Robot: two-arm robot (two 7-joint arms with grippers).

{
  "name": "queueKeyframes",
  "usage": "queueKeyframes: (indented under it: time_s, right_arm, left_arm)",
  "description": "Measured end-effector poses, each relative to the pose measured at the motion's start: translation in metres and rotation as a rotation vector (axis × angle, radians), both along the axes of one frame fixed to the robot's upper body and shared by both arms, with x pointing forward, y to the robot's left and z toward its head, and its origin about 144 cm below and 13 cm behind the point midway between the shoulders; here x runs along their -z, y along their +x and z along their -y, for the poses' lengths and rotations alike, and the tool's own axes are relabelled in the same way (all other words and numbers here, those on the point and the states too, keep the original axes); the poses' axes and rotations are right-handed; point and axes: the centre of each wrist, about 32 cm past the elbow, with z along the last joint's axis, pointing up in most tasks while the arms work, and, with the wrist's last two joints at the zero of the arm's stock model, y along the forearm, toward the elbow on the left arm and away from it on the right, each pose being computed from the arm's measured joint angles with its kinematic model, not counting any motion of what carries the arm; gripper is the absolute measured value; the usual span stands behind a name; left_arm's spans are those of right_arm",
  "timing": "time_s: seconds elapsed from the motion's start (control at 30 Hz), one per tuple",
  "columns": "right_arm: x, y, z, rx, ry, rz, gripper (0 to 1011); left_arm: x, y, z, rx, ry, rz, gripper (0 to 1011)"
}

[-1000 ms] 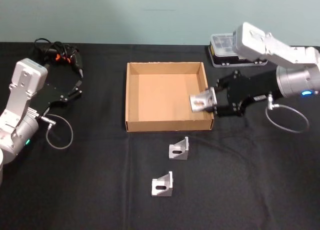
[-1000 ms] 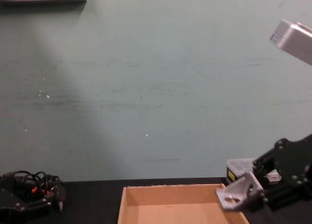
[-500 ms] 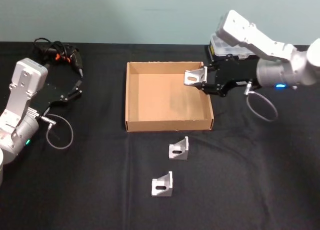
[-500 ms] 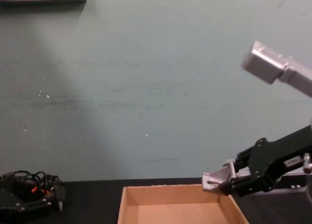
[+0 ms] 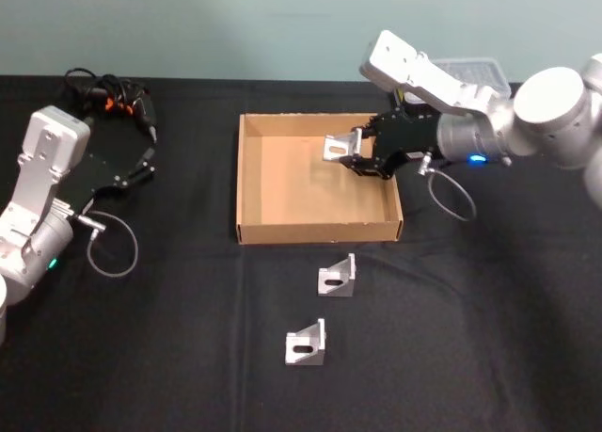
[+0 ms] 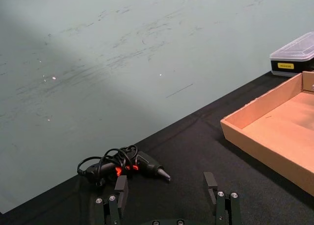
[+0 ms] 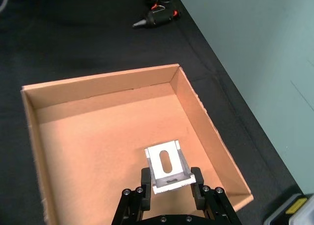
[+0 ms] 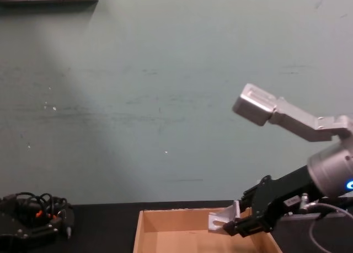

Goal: Use one hand to pick up the angle iron from the table and place it into the box.

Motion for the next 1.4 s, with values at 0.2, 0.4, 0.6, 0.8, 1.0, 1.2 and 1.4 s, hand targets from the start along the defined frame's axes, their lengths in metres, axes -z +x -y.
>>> queueKeyframes:
  time_s: [0.2,0.4,0.6,0.8,1.0,1.2,1.4]
  right_arm:
    - [0.006,0.015,-0.010,0.006,-0.010,-0.007,489]
    - [0.010,0.025,-0.014,0.019,-0.012,-0.014,489]
    - [0.014,0.030,-0.014,0.030,-0.018,-0.030,489]
    - [0.016,0.031,-0.013,0.034,-0.022,-0.039,489]
    - [0.017,0.031,-0.012,0.031,-0.024,-0.043,628]
    - [0.016,0.032,-0.012,0.029,-0.019,-0.057,797]
    - [0.014,0.031,-0.012,0.036,-0.001,-0.052,964]
  left_arm:
    - [0.000,0.000,0.000,0.000,0.000,0.000,1000]
    - [0.000,0.000,0.000,0.000,0.000,0.000,1000]
    - [0.000,0.000,0.000,0.000,0.000,0.000,1000]
    - [0.000,0.000,0.000,0.000,0.000,0.000,1000]
    - [0.000,0.000,0.000,0.000,0.000,0.000,1000]
    - [0.000,0.000,0.000,0.000,0.000,0.000,1000]
    - [0.000,0.000,0.000,0.000,0.000,0.000,1000]
